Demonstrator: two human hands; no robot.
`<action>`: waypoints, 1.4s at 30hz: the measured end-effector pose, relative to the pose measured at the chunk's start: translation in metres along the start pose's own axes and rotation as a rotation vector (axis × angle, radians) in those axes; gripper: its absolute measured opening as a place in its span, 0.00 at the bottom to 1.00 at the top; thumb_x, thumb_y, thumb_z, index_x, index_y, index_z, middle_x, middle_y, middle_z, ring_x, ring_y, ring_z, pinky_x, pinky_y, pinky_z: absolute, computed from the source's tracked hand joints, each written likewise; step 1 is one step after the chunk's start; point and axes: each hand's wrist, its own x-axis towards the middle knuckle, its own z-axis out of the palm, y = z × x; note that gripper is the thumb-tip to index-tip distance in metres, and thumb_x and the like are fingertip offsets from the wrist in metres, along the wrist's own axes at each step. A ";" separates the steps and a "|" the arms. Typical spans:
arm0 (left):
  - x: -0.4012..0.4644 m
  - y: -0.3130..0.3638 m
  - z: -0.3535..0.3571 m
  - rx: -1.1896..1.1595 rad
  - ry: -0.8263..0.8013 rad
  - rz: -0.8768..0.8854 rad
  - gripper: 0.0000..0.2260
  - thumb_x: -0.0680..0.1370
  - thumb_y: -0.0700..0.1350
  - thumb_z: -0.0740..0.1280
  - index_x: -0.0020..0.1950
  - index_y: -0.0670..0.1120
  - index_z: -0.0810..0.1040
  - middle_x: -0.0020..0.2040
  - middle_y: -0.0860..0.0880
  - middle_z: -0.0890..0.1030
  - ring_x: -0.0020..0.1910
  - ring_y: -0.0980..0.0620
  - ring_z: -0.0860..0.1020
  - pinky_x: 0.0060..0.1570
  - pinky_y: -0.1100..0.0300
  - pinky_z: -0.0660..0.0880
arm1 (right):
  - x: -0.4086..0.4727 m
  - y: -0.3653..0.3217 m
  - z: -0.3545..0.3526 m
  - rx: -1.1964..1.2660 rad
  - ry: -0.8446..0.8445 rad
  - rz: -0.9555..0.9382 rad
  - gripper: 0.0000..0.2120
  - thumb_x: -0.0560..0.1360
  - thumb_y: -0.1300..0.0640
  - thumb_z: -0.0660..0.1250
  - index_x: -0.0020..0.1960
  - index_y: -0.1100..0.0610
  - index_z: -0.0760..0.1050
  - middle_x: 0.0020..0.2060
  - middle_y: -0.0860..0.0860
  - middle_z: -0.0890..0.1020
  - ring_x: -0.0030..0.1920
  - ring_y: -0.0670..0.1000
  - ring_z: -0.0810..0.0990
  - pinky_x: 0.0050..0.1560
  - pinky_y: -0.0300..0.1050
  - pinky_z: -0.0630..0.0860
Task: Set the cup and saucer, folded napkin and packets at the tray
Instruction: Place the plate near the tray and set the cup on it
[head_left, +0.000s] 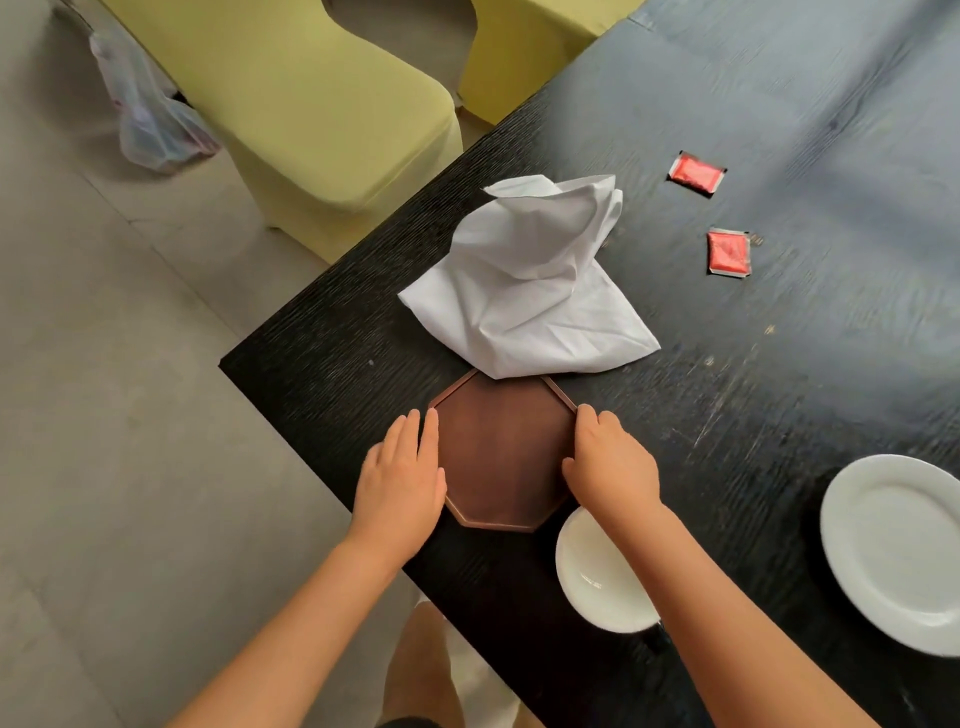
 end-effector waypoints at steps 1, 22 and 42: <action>-0.001 0.002 0.001 -0.040 -0.004 -0.007 0.28 0.78 0.44 0.61 0.75 0.39 0.54 0.73 0.40 0.64 0.73 0.44 0.61 0.68 0.51 0.64 | 0.001 -0.002 0.000 0.030 -0.004 0.010 0.12 0.74 0.61 0.61 0.56 0.59 0.64 0.54 0.58 0.73 0.44 0.58 0.76 0.36 0.46 0.65; 0.015 -0.026 -0.024 -1.181 -0.018 -0.566 0.18 0.74 0.31 0.62 0.61 0.46 0.78 0.46 0.54 0.83 0.48 0.57 0.81 0.54 0.53 0.77 | 0.022 0.017 0.000 0.809 -0.165 0.109 0.13 0.69 0.63 0.65 0.53 0.54 0.75 0.39 0.52 0.80 0.41 0.52 0.81 0.42 0.48 0.81; 0.028 0.070 -0.088 -1.440 -0.409 -0.234 0.24 0.76 0.33 0.63 0.64 0.58 0.73 0.52 0.44 0.82 0.50 0.50 0.83 0.42 0.58 0.81 | -0.052 0.140 -0.033 1.424 -0.058 -0.017 0.29 0.71 0.71 0.67 0.60 0.40 0.75 0.45 0.52 0.82 0.46 0.49 0.84 0.41 0.41 0.81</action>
